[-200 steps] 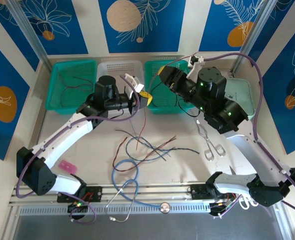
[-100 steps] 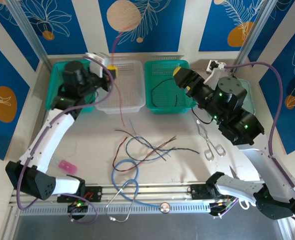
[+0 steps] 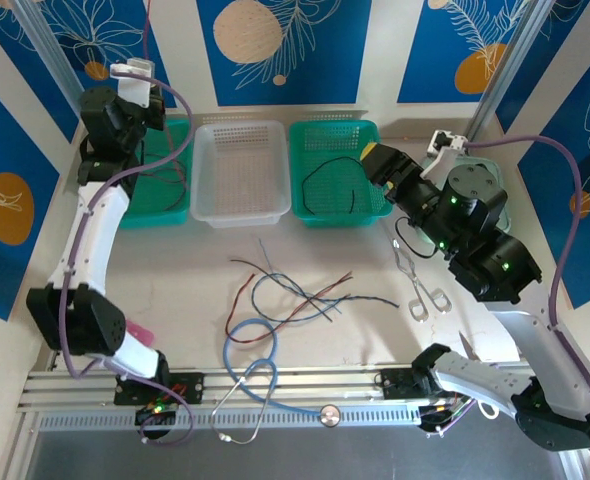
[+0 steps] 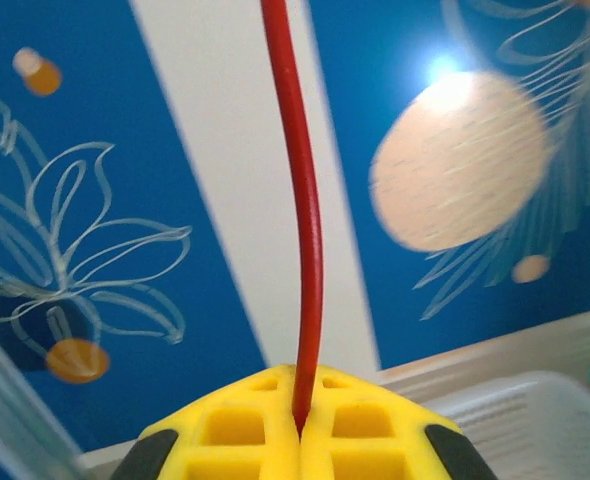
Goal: Untangle the cables
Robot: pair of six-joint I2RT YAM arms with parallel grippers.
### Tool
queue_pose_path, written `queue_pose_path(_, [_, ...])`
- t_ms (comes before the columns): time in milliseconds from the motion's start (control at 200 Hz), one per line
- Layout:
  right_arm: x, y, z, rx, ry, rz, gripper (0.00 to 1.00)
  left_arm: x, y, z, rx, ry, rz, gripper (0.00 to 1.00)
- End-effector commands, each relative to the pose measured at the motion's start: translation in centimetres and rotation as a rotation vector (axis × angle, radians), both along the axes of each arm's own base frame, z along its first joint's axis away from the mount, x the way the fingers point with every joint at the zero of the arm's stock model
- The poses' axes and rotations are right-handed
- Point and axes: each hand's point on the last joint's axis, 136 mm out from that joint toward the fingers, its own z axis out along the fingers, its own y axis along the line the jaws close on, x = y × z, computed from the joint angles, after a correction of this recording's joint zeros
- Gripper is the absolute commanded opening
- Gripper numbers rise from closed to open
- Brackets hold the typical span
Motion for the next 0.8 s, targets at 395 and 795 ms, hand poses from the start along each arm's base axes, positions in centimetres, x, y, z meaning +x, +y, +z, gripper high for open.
queue_pose_path(395, [-0.9, -3.0, -0.6, -0.039, -0.012, -0.081, 0.65, 6.2, 6.9, -11.1, 0.118, 0.135, 0.288, 0.00])
queue_pose_path(795, [-0.8, -3.0, -1.3, -0.026, 0.012, -0.077, 0.65, 2.0, 9.8, -22.3, -0.135, 0.503, 0.332, 0.00])
